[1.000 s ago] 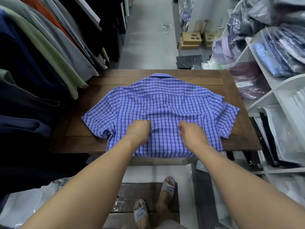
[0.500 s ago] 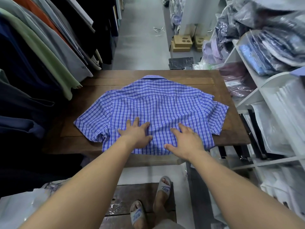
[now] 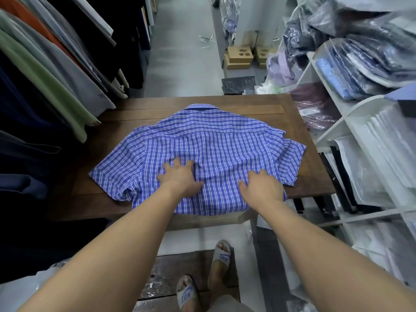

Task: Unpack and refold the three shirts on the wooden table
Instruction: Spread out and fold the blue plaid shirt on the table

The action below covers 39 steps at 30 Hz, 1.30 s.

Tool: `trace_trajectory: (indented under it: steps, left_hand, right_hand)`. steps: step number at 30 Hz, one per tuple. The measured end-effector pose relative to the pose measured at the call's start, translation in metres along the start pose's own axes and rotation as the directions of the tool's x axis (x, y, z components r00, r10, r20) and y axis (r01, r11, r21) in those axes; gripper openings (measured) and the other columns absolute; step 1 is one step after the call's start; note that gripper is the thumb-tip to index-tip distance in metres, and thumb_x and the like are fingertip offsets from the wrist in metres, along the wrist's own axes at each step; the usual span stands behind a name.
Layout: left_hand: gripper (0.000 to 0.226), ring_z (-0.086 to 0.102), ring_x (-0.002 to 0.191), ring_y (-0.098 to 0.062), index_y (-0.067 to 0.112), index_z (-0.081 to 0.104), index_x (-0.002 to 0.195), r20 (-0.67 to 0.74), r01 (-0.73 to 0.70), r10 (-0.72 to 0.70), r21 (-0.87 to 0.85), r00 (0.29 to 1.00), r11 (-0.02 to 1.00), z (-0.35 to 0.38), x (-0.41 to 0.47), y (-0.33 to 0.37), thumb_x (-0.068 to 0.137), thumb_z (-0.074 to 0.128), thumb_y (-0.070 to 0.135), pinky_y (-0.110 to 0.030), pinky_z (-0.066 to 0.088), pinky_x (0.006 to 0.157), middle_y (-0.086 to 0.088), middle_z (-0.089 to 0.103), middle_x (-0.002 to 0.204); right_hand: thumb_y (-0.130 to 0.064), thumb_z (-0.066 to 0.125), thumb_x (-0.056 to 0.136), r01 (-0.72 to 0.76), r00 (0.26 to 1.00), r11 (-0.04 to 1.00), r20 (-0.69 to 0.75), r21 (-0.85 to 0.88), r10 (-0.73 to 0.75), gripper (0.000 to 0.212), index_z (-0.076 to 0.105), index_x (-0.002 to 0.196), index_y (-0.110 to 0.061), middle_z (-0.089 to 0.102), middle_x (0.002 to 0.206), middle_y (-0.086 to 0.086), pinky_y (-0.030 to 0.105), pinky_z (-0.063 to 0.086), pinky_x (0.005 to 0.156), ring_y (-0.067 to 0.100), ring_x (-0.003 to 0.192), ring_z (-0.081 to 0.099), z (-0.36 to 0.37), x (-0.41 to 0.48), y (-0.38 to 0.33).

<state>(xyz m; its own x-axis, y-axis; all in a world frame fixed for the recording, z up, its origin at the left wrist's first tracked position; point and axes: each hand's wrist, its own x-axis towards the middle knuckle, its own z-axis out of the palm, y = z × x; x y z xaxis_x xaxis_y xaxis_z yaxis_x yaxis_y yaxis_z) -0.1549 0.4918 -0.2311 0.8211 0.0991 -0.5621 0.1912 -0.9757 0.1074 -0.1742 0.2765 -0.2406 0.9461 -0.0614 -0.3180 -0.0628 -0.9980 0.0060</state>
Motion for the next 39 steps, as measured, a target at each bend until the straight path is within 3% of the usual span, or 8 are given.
trace_trajectory:
  steps: [5,9,16,20,26,31,36,39]
  left_hand:
    - [0.060,0.023,0.144,-0.042,0.022,0.035,0.148,-0.157,0.074,-0.085,-0.075,0.984,0.994,-0.016,0.018,0.006,0.099,0.046,0.054,-0.060,0.028,0.112,-0.016,0.028,0.156]
    - [0.063,0.007,0.150,-0.044,0.026,0.021,0.157,-0.282,0.150,-0.194,-0.171,0.940,0.974,-0.028,0.043,0.002,0.102,0.040,0.051,-0.070,0.012,0.117,-0.015,0.011,0.165]
    - [0.080,-0.011,0.149,-0.051,0.032,-0.012,0.160,0.055,0.537,-0.574,-0.435,0.817,0.723,-0.029,0.085,-0.039,0.097,0.018,0.072,-0.075,0.007,0.114,-0.011,-0.014,0.168]
    - [0.086,-0.013,0.151,-0.048,0.031,-0.011,0.160,0.042,0.535,-0.561,-0.365,0.827,0.762,-0.023,0.095,-0.056,0.094,0.022,0.075,-0.073,0.004,0.116,-0.011,-0.016,0.168]
    - [0.082,-0.006,0.151,-0.048,0.033,-0.004,0.161,-0.009,0.570,-0.613,-0.357,0.790,0.740,-0.041,0.095,-0.034,0.096,0.034,0.065,-0.074,0.002,0.115,-0.007,-0.012,0.169]
    - [0.069,0.005,0.151,-0.041,0.027,0.020,0.158,-0.322,0.134,-0.239,-0.316,0.916,0.939,-0.039,0.087,0.040,0.098,0.044,0.053,-0.063,0.005,0.120,-0.012,0.008,0.167]
    - [0.062,0.006,0.152,-0.035,0.033,0.022,0.157,-0.307,-0.305,0.267,-0.083,0.913,0.949,-0.026,0.090,0.110,0.102,0.042,0.052,-0.052,0.009,0.122,-0.008,0.010,0.168]
    - [0.070,-0.001,0.155,-0.033,0.038,0.011,0.160,-0.114,-0.413,0.408,-0.027,0.906,0.910,-0.014,0.096,0.137,0.100,0.040,0.061,-0.058,0.004,0.122,-0.006,-0.001,0.169]
  right_hand:
    - [-0.044,0.038,0.103,-0.009,0.995,0.999,-0.097,0.050,0.013,0.041,0.055,0.125,-0.013,0.058,0.124,0.010,0.039,0.044,0.077,0.032,0.112,0.056,-0.018,0.025,0.000]
    - [-0.042,0.042,0.103,-0.031,0.993,0.980,-0.105,0.199,0.053,0.050,0.040,0.146,-0.018,0.037,0.148,0.015,0.048,0.045,0.096,0.037,0.132,0.037,-0.028,0.064,0.010]
    - [-0.061,0.029,0.101,-0.308,0.949,0.921,0.148,0.239,0.279,0.069,0.006,0.160,-0.032,-0.007,0.167,0.012,0.066,0.025,0.111,0.043,0.151,0.005,-0.030,0.123,0.038]
    - [-0.067,0.032,0.098,-0.305,0.944,0.925,0.198,0.228,0.263,0.070,0.012,0.158,-0.037,-0.012,0.167,0.004,0.080,0.021,0.105,0.044,0.151,-0.006,-0.034,0.143,0.037]
    - [-0.066,0.037,0.094,-0.323,0.940,0.930,0.176,0.174,0.293,0.075,0.012,0.158,-0.036,-0.006,0.167,0.007,0.082,0.020,0.102,0.045,0.149,-0.002,-0.031,0.152,0.026]
    - [-0.071,0.038,0.093,-0.298,0.954,0.932,0.106,0.206,0.281,0.078,0.009,0.158,-0.038,-0.012,0.165,0.010,0.078,0.023,0.105,0.045,0.149,0.000,-0.024,0.139,0.017]
    - [-0.068,0.033,0.096,-0.303,0.951,0.896,0.042,0.324,0.306,0.076,0.002,0.158,-0.038,-0.009,0.167,0.012,0.064,0.025,0.113,0.045,0.148,0.010,-0.021,0.122,0.038]
    - [-0.064,0.031,0.098,-0.326,0.942,0.870,0.050,0.370,0.331,0.073,0.005,0.159,-0.034,-0.004,0.168,0.012,0.055,0.021,0.118,0.042,0.150,0.010,-0.016,0.114,0.062]
